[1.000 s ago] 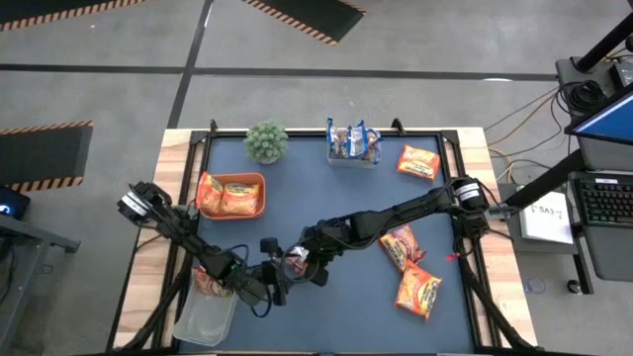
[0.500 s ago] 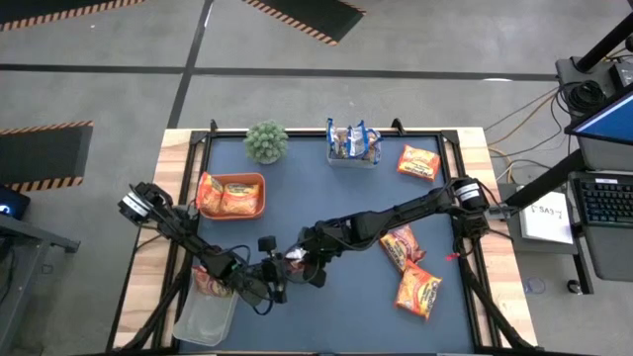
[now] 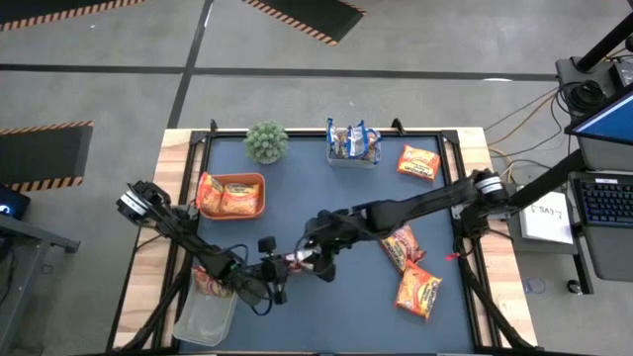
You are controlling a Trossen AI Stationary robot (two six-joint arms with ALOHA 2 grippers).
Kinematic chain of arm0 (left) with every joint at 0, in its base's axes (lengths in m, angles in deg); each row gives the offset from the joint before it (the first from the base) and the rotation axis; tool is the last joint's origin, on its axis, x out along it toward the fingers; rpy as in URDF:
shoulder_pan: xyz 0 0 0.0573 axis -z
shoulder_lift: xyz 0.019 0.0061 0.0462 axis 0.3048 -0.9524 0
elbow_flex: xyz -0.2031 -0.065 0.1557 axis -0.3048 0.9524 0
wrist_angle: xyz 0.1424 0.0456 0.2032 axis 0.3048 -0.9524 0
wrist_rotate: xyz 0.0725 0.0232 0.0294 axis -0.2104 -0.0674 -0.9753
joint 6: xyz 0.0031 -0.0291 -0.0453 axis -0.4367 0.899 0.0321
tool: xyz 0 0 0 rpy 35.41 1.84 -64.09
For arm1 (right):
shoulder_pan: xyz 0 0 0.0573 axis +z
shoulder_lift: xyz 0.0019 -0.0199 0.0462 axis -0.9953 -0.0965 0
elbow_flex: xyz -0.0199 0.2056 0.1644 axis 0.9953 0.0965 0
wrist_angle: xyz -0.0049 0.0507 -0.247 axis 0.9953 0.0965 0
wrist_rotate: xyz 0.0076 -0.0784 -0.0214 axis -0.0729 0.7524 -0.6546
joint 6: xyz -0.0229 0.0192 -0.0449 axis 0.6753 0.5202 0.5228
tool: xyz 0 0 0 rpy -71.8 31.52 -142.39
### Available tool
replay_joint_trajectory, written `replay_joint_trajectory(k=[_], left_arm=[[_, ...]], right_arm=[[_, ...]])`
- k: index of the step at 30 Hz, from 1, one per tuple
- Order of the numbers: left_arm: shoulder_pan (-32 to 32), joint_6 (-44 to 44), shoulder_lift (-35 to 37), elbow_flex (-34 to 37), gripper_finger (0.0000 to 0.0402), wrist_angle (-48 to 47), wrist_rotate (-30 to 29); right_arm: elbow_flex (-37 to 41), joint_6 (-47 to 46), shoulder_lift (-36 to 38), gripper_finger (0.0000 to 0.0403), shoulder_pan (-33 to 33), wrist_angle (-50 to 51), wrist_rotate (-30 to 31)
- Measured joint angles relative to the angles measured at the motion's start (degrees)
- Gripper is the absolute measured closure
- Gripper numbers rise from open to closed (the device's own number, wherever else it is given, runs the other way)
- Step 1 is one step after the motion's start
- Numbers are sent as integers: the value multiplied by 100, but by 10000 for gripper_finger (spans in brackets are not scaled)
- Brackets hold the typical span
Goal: Sort Maruchan noodles
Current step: Put the red noodle pack into the gray bin
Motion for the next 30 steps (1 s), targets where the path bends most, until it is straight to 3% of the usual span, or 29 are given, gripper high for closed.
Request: replay_joint_trajectory(k=[10, 17, 21, 26, 30], left_arm=[[319, -414, 1096, 0, 396, 50, 243], [586, -214, 2359, 0, 396, -212, 1121], [725, 563, 3148, 0, 397, -859, 1741], [909, 2241, 3981, 0, 397, -2198, 2659], [1166, 3181, 4430, 0, 397, -3008, 2838]], right_arm=[[524, 468, 1490, 197, 467, 679, 1429], [1393, 461, 2297, 197, 803, 431, 2427], [1974, 443, 2556, 197, 830, -209, 2495], [2659, 516, 2673, 197, 826, -1162, 2494], [2940, 549, 2677, 197, 782, -1515, 2493]])
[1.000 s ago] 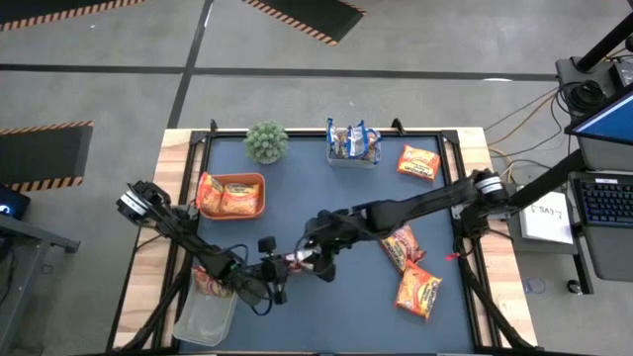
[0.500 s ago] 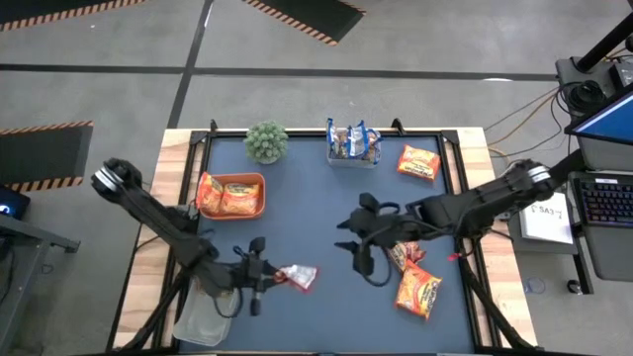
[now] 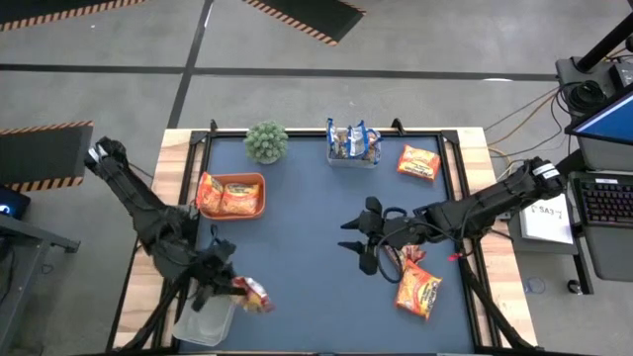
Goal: Sort Maruchan noodles
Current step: Put the red noodle pack into the gray bin
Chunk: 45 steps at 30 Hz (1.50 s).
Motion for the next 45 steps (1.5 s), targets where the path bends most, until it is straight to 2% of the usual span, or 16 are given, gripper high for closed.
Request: replay_joint_trajectory(k=[4, 15, 27, 34, 39, 45], left_arm=[[408, 906, 305, -2, 397, -685, 144], [1337, 2921, 414, -2, 397, -2438, 140], [1685, 3019, 640, 0, 397, -2578, -97], [1814, 3215, 719, -1, 397, -3380, -330], [1821, 3380, 577, 0, 397, -3435, -336], [1819, 3564, 330, 0, 366, -3447, -335]], right_arm=[[82, -38, -4, 197, -5, -3, 2], [7, -38, -7, 197, -5, -25, 0], [6, -38, -11, 197, -5, -86, 0], [6, -38, -39, 197, -5, -80, -2], [6, -33, -39, 197, -5, -84, -1], [6, -33, -39, 197, -5, -88, -2]])
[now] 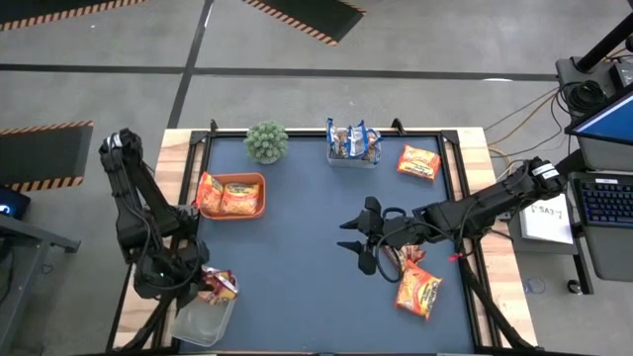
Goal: Sort Maruchan noodles
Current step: Put the red noodle pack into the gray bin, then put the orange noodle pack into the orange bin
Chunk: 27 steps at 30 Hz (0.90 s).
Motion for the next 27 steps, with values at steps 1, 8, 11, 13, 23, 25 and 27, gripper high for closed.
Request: replay_joint_trajectory(k=[1, 8, 11, 13, 23, 25, 27], left_arm=[[0, 46, -36, 0, 359, -18, 0], [-2, 249, -204, 0, 318, -254, 311], [-2, 390, -200, 0, 312, -263, 625], [-2, 483, -167, 0, 311, -263, 789], [-2, 712, -154, -166, 310, -760, 803], [-2, 800, -154, -304, 310, -1082, 797], [-2, 931, -156, -506, 310, -1403, 797]], right_arm=[[0, 0, 0, 197, 0, -2, 1], [0, 0, 0, 197, 0, -2, 2], [0, 0, 0, 197, 0, -2, 2], [0, 0, 0, 197, 0, -5, 2], [2, 0, 0, 197, 0, -20, 2], [2, 0, 0, 197, 0, -20, 2], [2, 0, 0, 197, 0, -22, 2]])
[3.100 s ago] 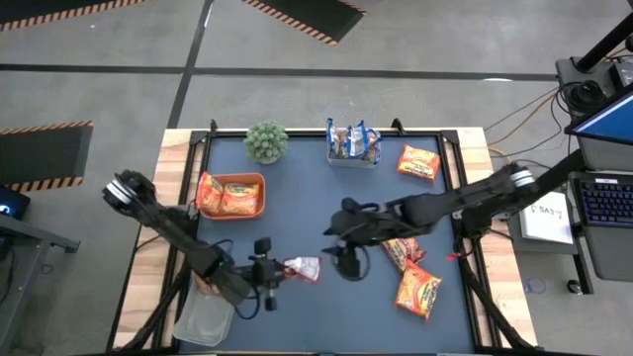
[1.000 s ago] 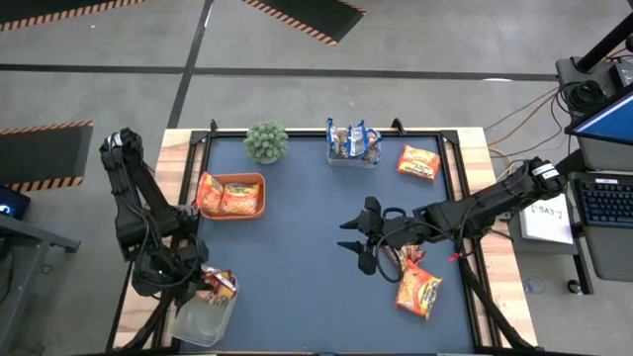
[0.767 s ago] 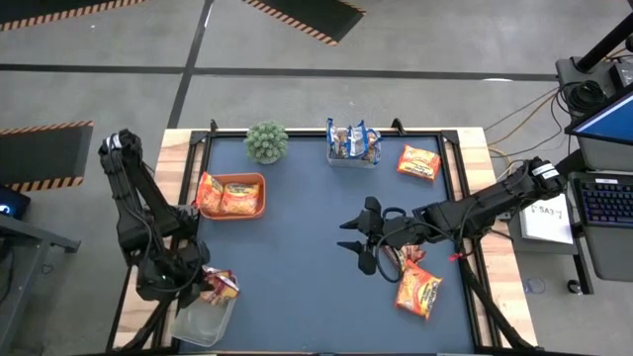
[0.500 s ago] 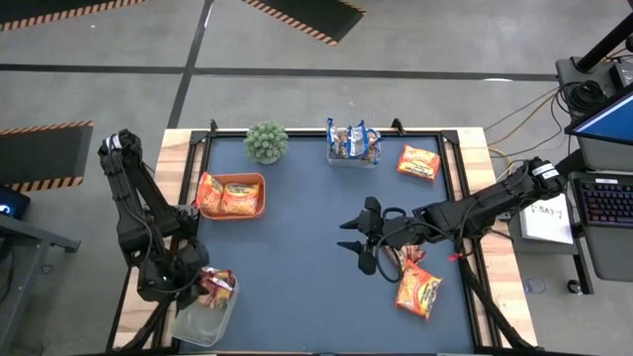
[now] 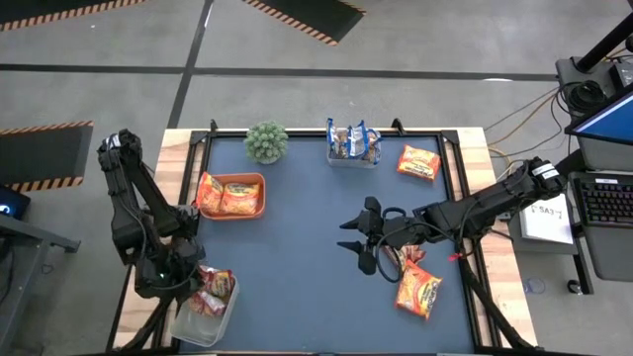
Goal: Sort Maruchan noodles
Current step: Put the orange noodle pack into the orange bin
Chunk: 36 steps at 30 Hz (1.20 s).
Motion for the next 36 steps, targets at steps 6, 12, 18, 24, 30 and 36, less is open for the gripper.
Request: replay_joint_trajectory(k=[6, 12, 18, 24, 30, 36], left_arm=[[0, 131, -114, -787, 313, -402, -178], [0, 3, -844, -1527, 322, -395, -263], [-13, -967, -1957, -2170, 324, -378, -1115], [-226, -3126, -3044, -3055, 324, -373, -2508], [-901, -5507, -3793, -3906, 324, -344, -2946], [-1689, -7273, -4166, -4110, 324, -349, -2483]], right_arm=[[0, 0, 0, 197, 0, -4, 0], [4, 28, 0, 197, 0, -2, 0], [4, 56, -182, 197, 0, -10, 0], [7, -92, -500, 197, -54, 2, -4], [-6, -537, -568, 197, -159, 259, -11], [-15, -1338, -476, 197, -189, 1361, -179]])
